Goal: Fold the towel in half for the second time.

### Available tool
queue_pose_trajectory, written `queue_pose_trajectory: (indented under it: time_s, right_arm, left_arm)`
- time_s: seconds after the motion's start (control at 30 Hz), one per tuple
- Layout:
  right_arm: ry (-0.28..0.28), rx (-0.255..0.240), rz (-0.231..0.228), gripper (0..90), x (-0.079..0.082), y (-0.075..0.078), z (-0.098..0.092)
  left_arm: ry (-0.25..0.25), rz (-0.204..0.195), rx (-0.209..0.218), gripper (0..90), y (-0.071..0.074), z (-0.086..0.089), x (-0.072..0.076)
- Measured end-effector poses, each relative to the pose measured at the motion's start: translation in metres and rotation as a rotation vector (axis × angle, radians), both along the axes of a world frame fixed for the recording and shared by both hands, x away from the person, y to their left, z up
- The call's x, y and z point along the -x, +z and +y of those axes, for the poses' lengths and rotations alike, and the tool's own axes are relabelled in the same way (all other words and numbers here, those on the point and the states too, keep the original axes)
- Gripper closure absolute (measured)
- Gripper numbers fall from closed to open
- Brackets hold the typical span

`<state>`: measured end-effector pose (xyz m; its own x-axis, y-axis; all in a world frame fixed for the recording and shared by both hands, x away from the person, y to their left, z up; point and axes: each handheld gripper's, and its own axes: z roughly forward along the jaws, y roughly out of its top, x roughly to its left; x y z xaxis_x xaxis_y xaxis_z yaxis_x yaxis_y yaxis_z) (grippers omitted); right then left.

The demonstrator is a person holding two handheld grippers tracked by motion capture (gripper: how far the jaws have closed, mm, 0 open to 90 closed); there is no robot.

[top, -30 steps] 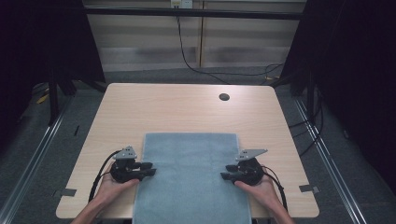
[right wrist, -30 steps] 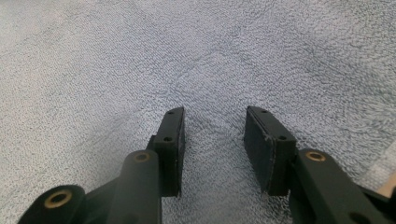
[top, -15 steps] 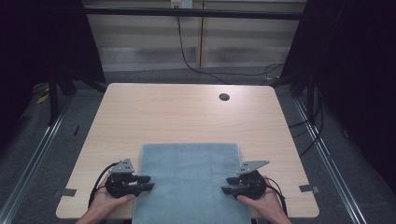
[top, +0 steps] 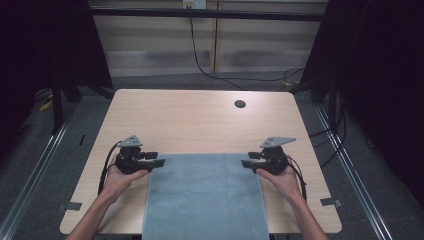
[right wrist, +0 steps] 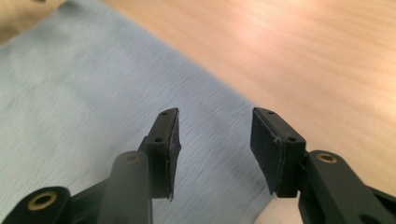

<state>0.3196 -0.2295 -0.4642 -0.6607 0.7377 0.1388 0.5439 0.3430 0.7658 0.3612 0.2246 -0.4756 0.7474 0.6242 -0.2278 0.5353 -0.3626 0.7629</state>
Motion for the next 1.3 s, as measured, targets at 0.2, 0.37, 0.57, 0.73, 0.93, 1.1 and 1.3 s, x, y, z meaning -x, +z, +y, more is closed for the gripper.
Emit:
queue_pose_trajectory:
  time_s: [0.2,0.37,0.57,0.73,0.93,1.1,1.3]
  right_arm:
    - [-0.034,-0.011,0.015,49.4,-0.026,-0.013,-0.006]
    - [-0.048,0.016,0.062,46.4,-0.031,-0.028,-0.011]
    - [-0.034,0.021,0.077,45.3,-0.031,-0.036,-0.010]
    - [-0.032,0.038,0.081,54.7,-0.032,-0.039,-0.007]
    - [-0.010,0.016,0.096,78.8,-0.029,-0.039,-0.003]
    - [-0.035,-0.054,0.072,81.3,-0.028,-0.028,-0.009]
    - [-0.052,-0.092,0.038,81.4,-0.034,-0.016,-0.012]
  left_arm:
    - [0.040,-0.029,-0.004,46.6,-0.007,0.003,-0.005]
    - [0.042,0.005,-0.044,41.7,-0.021,0.002,-0.011]
    - [0.039,0.038,-0.042,40.4,-0.030,0.004,-0.015]
    - [0.012,0.030,-0.039,51.7,-0.031,0.004,-0.014]
    - [-0.020,0.036,-0.011,78.6,-0.030,0.005,-0.013]
    - [-0.012,0.036,0.066,80.9,-0.022,0.010,-0.017]
    - [-0.007,0.007,0.108,81.4,-0.007,0.009,-0.027]
